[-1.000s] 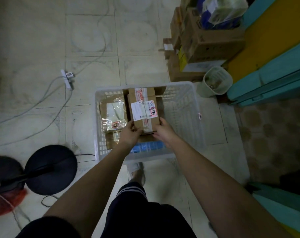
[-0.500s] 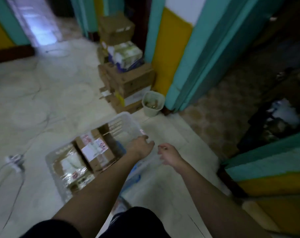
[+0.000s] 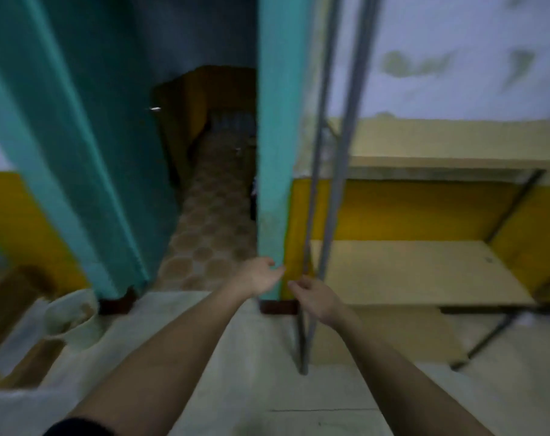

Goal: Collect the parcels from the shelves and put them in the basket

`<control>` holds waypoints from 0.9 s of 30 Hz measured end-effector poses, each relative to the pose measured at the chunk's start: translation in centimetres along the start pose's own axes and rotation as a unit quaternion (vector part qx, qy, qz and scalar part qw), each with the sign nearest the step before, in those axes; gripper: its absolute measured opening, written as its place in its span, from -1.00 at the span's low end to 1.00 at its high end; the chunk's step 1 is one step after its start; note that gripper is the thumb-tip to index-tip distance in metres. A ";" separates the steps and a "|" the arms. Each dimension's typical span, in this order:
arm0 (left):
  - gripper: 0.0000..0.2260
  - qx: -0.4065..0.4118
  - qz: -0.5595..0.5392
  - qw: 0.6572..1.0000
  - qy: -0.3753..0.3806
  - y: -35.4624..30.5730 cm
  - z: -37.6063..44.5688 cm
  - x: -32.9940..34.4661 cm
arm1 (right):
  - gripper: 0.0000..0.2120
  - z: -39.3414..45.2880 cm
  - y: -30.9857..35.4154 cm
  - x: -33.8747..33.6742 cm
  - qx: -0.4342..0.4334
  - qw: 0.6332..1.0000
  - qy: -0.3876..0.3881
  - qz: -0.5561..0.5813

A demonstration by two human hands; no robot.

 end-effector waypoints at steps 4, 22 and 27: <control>-0.53 0.098 0.070 0.992 0.040 -14.8 4.6 4.7 | -0.59 -4.5 -6.9 -12.8 0.043 0.994 -0.099 -0.014; -0.48 0.444 0.163 0.871 0.134 -61.1 18.5 22.1 | -0.46 -11.6 -33.5 -51.4 0.309 0.885 -0.343 -0.068; -0.42 0.502 0.182 0.833 0.149 -71.3 20.5 26.0 | -0.45 -15.0 -38.2 -59.0 0.386 0.829 -0.403 -0.031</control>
Point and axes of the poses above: each hand's wrist, its own z-axis towards the middle knuckle, its own x-axis out of the palm, y = z × x, the point moved 4 cm from there along z, towards the middle knuckle, and after that the axes turned 3 degrees about x, right-handed, at the moved point
